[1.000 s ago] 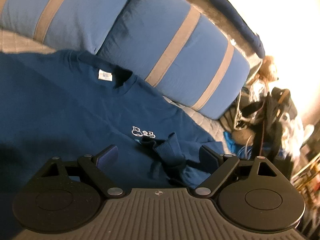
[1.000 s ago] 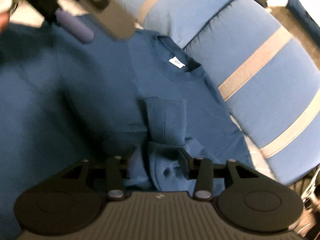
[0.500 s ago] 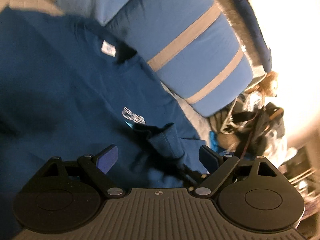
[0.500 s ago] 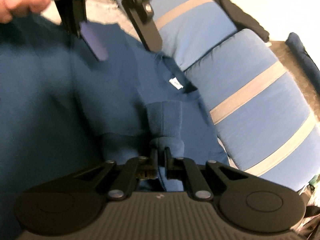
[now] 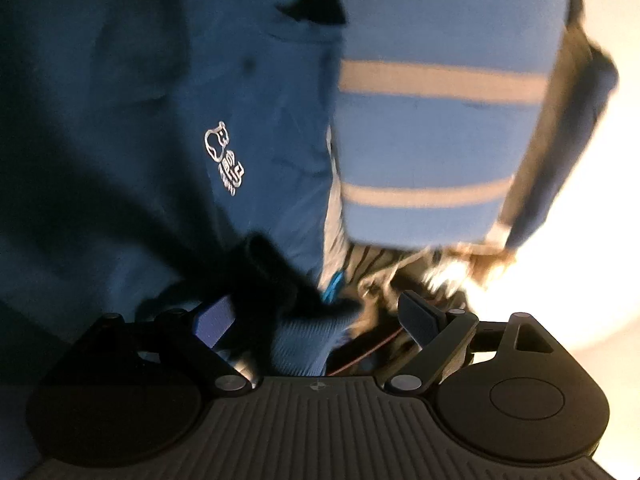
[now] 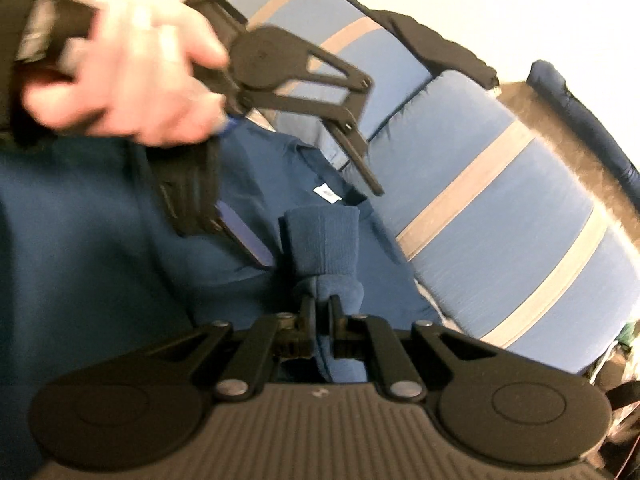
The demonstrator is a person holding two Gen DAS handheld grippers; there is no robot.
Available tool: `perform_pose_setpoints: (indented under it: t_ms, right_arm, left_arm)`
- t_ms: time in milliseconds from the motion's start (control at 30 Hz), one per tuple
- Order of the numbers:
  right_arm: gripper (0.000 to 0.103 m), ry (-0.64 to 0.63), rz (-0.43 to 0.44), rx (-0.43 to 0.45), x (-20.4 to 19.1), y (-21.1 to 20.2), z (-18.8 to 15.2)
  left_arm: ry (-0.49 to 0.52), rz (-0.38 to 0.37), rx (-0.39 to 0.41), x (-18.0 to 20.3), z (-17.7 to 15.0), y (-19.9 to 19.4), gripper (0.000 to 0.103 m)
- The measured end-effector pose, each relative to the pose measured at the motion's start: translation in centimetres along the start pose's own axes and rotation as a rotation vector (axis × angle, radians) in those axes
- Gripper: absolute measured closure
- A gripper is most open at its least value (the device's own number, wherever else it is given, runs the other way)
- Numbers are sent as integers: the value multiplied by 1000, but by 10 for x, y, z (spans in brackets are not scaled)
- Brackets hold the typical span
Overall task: Fold clothes
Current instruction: 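Hold the sleeve with the right tool while the left tool grasps the sweatshirt edge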
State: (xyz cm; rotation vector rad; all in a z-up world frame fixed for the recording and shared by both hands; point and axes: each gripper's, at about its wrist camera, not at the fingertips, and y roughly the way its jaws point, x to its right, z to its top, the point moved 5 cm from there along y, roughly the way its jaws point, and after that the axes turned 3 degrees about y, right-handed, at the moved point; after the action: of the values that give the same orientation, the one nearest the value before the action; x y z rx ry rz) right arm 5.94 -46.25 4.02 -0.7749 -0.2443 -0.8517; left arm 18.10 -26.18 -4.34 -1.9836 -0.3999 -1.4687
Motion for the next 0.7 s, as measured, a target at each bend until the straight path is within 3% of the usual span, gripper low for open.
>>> perform_pose_setpoints:
  t_ms: [167, 333, 400, 533, 567, 633, 700]
  right_arm:
    - [97, -116, 14, 16, -16, -4, -8]
    - [97, -189, 43, 41, -22, -7, -8]
    - [96, -207, 50, 42, -24, -8, -9]
    - [92, -212, 47, 41, -23, -11, -10]
    - [74, -208, 34, 47, -23, -12, -11]
    - [57, -198, -4, 49, -20, -14, -12]
    - [22, -177, -29, 33, -15, -13, -15]
  left_arm:
    - [-18, 47, -19, -6, 5, 4, 18]
    - [-1, 117, -44, -7, 7, 7, 63]
    - [27, 136, -47, -4, 7, 7, 86]
    - [118, 135, -45, 12, 3, 2, 95]
    - [147, 132, -43, 19, 1, 0, 98]
    - [203, 122, -40, 31, -2, -5, 98]
    - [247, 98, -37, 44, -4, -10, 98]
